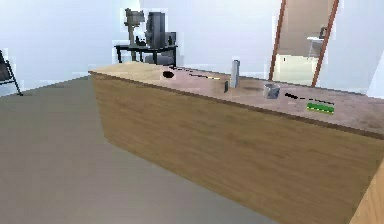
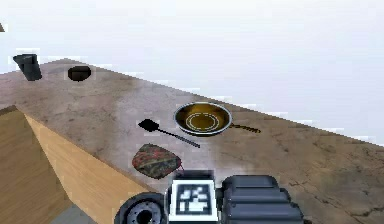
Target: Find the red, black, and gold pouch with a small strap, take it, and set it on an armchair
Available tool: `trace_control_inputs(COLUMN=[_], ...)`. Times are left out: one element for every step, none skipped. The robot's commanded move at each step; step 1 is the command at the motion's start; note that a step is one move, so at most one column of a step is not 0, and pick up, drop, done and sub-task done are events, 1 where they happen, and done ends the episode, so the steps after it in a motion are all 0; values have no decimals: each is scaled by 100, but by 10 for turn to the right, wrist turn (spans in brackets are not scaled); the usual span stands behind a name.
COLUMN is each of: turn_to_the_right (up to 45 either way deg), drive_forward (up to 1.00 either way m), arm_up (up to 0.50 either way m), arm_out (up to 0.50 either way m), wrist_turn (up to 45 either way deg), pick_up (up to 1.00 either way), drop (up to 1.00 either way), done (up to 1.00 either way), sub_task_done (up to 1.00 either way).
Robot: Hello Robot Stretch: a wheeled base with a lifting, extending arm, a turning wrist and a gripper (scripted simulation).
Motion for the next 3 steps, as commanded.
trace_control_inputs(turn_to_the_right=[0,0,0], drive_forward=[0,0,0], arm_up=[0,0,0], arm_out=[14,0,0], wrist_turn=[0,450,450], pick_up=[0,0,0], drop=[0,0,0], done=[0,0,0], sub_task_done=[0,0,0])
